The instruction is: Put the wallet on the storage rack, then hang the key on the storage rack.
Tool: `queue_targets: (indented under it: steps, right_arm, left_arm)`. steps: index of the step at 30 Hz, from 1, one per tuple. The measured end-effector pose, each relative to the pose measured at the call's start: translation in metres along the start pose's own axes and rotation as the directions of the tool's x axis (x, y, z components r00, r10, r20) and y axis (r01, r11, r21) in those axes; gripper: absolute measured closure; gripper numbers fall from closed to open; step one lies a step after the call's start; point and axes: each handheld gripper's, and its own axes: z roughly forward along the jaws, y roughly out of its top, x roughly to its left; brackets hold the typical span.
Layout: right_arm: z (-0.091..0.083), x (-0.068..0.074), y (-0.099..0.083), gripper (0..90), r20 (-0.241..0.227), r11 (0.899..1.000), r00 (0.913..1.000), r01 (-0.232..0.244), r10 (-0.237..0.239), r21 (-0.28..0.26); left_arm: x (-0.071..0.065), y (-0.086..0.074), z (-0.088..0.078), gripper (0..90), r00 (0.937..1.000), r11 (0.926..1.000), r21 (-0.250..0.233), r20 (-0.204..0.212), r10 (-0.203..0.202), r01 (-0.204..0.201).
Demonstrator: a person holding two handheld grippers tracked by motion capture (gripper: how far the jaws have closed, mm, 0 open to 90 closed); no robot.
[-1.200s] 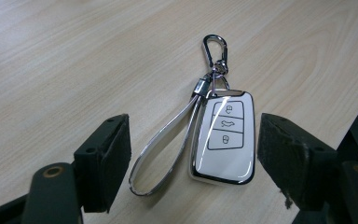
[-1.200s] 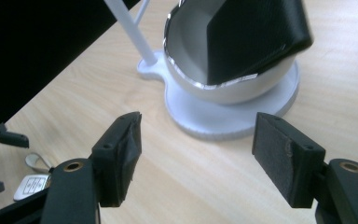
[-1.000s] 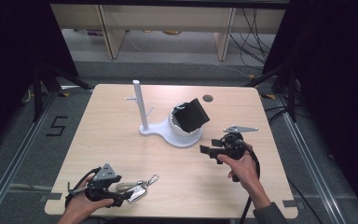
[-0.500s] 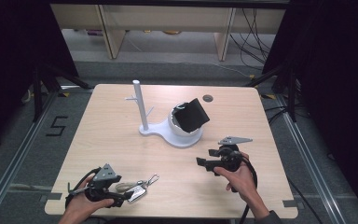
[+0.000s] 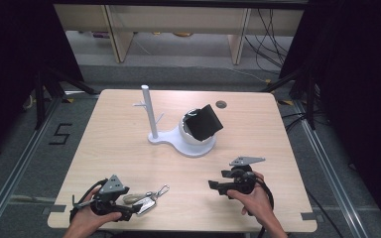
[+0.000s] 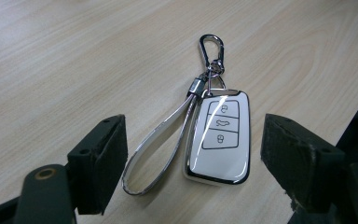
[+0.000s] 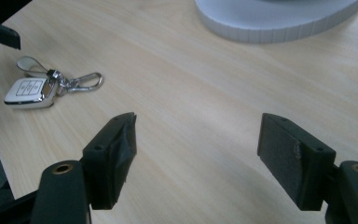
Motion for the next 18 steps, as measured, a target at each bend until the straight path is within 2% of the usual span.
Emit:
queue_targets:
  steps: [2,4,5,6,8,9,10,11,12,13,14,15,18]
  right_arm:
    - [0.001,0.003,-0.005,29.1,-0.004,1.0,1.0,-0.001,0.001,0.009]
    - [0.002,0.005,-0.01,29.1,-0.002,0.999,0.9997,0.025,-0.025,0.022]
    - [0.002,0.01,-0.013,29.1,-0.014,0.999,0.9999,-0.008,0.009,0.033]
    - [0.002,0.01,-0.013,29.1,-0.014,0.999,0.9999,-0.008,0.009,0.033]
    - [0.002,0.013,-0.019,28.7,-0.001,0.998,0.9998,0.021,-0.021,0.055]
    - [0.002,0.014,-0.021,28.6,-0.018,0.999,0.9998,0.012,-0.011,0.052]
    - [0.001,0.016,-0.022,28.6,-0.006,0.998,1.0,0.003,-0.003,0.06]
    - [0.001,0.014,-0.023,28.5,-0.008,0.998,0.9995,0.032,-0.032,0.057]
    - [0.001,0.014,-0.023,28.5,-0.008,0.998,0.9995,0.032,-0.032,0.057]
    - [-0.001,0.013,-0.025,28.4,-0.012,0.997,0.9989,0.046,-0.045,0.056]
    - [-0.002,0.015,-0.026,28.4,-0.008,0.998,0.9997,0.023,-0.022,0.06]
    - [-0.003,0.017,-0.028,28.4,-0.015,0.998,0.9999,-0.004,0.005,0.067]
    - [-0.005,0.017,-0.032,28.4,-0.011,0.998,0.9999,-0.003,0.004,0.062]
  left_arm:
    - [0.0,0.0,0.0,22.7,1.0,1.0,0.007,-0.008,0.005,-0.005]
    - [-0.001,0.0,0.0,22.8,0.9999,0.9999,0.008,-0.007,0.01,-0.01]
    - [-0.001,-0.001,0.001,22.7,0.9999,0.9999,0.01,-0.009,0.005,-0.005]
    - [-0.001,-0.001,0.001,22.8,0.9999,0.9999,0.01,-0.009,0.005,-0.005]
    - [-0.001,-0.001,0.0,22.7,0.9999,0.9999,0.011,-0.011,0.013,-0.012]
    - [-0.002,-0.001,0.0,22.8,0.9999,1.0,0.003,-0.011,0.003,-0.003]
    - [-0.002,-0.001,-0.001,22.8,1.0,1.0,0.001,-0.006,0.006,-0.006]
    - [-0.003,0.0,-0.001,22.7,1.0,1.0,-0.006,-0.008,-0.001,0.001]
    - [-0.003,0.0,-0.001,22.7,1.0,1.0,-0.006,-0.008,-0.001,0.001]
    - [-0.002,0.001,-0.002,22.7,0.9996,0.9997,0.012,-0.016,0.023,-0.022]
    - [-0.004,0.002,-0.001,22.7,0.9999,1.0,0.002,-0.011,0.01,-0.01]
    - [-0.003,0.003,-0.001,22.7,0.9997,0.9996,0.009,-0.007,0.025,-0.025]
    - [-0.006,0.007,0.0,22.7,0.9993,0.9993,0.005,-0.005,0.036,-0.036]
